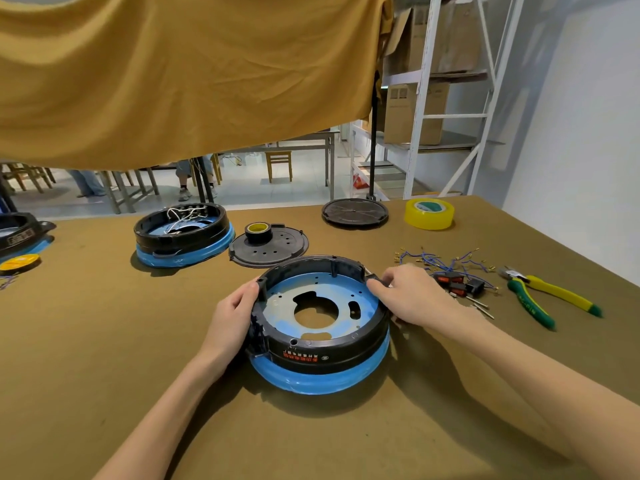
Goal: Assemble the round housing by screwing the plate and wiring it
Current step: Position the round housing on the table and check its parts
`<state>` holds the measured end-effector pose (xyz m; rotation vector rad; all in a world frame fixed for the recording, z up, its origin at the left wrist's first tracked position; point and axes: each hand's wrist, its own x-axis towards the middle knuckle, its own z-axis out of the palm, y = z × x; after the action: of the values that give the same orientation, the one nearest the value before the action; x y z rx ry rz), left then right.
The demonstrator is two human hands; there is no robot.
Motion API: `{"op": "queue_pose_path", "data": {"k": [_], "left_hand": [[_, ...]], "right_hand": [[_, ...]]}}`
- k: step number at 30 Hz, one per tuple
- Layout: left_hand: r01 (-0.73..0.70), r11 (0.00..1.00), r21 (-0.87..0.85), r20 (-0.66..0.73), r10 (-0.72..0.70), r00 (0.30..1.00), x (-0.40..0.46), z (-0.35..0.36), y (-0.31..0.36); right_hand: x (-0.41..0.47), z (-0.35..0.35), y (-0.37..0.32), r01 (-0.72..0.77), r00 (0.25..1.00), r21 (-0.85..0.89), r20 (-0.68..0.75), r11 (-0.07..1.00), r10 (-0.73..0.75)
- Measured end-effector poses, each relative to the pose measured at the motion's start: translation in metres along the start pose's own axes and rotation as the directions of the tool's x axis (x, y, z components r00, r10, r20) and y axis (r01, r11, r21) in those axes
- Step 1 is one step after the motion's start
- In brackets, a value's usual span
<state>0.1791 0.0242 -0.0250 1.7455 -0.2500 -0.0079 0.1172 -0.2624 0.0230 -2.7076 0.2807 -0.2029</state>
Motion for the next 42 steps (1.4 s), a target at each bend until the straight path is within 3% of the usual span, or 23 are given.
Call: {"op": "queue_pose_path", "data": {"k": [2,6,14,24,33,42], "left_hand": [[-0.005,1.0,-0.015,-0.047,0.004,0.999,0.003,0.003,-0.001],[-0.012,1.0,0.003,-0.15,0.012,0.989,0.001,0.007,-0.001],[-0.008,0.998,0.055,0.076,0.004,0.997,-0.003,-0.003,-0.007],[0.001,0.998,0.069,-0.074,0.004,0.997,0.0,0.001,-0.005],[-0.015,0.998,0.065,-0.072,0.02,0.997,0.001,0.001,-0.004],[-0.013,0.997,0.082,-0.098,0.021,0.995,-0.005,-0.001,-0.007]], "right_hand": [[0.005,-0.001,-0.006,0.028,0.995,-0.08,-0.093,0.996,-0.036],[0.02,-0.002,-0.018,0.081,0.997,0.092,-0.007,0.992,-0.08],[0.018,0.006,-0.005,0.017,0.996,0.109,-0.09,0.994,-0.007],[0.018,0.004,-0.006,0.074,0.993,0.098,-0.102,0.992,-0.064],[0.016,0.0,-0.009,0.096,0.982,0.085,-0.172,0.992,-0.081],[0.037,0.006,-0.02,0.148,0.987,0.085,-0.079,0.985,-0.141]]}}
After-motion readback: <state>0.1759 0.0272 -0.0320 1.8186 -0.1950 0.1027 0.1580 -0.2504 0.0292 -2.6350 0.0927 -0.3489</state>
